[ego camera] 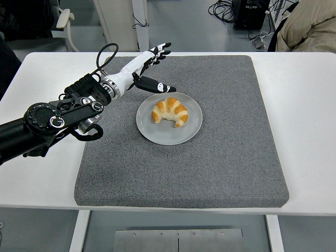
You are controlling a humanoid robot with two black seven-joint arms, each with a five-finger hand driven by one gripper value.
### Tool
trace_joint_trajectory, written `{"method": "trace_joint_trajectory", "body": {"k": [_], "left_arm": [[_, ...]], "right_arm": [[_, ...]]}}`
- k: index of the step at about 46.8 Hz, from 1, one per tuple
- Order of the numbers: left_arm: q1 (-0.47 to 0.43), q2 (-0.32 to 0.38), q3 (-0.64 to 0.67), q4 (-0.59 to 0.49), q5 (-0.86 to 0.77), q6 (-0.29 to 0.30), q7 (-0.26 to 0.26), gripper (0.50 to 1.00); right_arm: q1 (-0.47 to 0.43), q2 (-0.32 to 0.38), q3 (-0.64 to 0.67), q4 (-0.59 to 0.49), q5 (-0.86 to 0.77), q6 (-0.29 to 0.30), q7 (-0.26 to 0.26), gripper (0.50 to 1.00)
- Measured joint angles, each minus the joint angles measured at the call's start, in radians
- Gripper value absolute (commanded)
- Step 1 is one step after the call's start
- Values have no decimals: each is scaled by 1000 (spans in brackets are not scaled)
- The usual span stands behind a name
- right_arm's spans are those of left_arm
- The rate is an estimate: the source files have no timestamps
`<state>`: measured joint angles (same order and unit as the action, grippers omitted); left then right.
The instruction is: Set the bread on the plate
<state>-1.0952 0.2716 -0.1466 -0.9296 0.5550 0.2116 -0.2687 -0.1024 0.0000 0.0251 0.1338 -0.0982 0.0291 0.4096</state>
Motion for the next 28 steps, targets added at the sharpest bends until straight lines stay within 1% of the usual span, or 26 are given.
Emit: {"method": "trace_joint_trajectory", "body": {"k": [12, 20, 28], "left_arm": [[86, -4, -211, 1, -32, 8, 0, 972], [120, -6, -324, 8, -67, 8, -5, 972], [125, -22, -379, 96, -139, 7, -35, 972]], "right_arm": [[0, 0, 0, 0, 0, 0, 0, 1000], [-1, 0, 0, 0, 0, 0, 0, 1000], [-1, 0, 0, 0, 0, 0, 0, 1000]]}}
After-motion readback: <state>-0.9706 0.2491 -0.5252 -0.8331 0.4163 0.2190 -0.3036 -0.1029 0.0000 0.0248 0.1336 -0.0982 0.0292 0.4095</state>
